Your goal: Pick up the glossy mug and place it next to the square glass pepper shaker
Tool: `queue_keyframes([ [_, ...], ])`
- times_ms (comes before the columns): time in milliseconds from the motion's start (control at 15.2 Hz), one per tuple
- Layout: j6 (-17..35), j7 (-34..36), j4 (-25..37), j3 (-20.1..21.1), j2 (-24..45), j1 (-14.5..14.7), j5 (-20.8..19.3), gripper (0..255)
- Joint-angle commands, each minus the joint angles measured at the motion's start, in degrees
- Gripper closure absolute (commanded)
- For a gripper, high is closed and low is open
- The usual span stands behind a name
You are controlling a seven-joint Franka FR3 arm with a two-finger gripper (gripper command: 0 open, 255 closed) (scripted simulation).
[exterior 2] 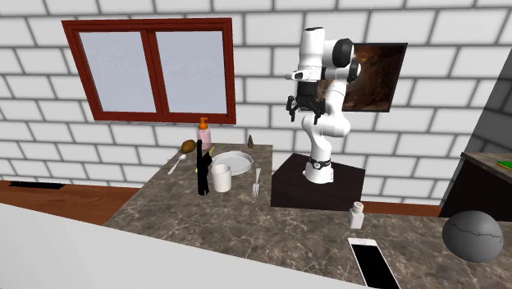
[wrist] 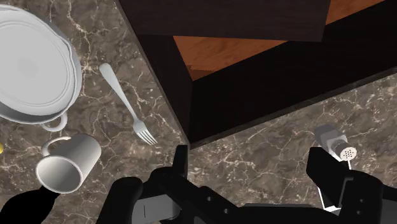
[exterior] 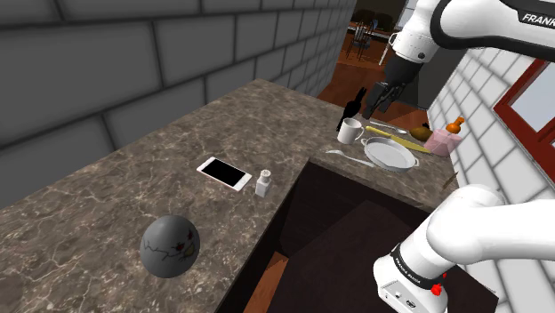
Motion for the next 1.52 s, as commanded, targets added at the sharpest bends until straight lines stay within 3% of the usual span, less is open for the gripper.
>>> queue_keyframes([
  [0, 0.0, 0.0, 0.0, 0.0, 0.0, 0.0, 0.0, 0],
  [792, 17.7, -8.7, 0.3, -9.0, 18.2, -3.1, -5.4, 0],
  [1452, 29.4, -16.8, 8.4, -15.8, 38.1, -4.4, -4.1, 0],
])
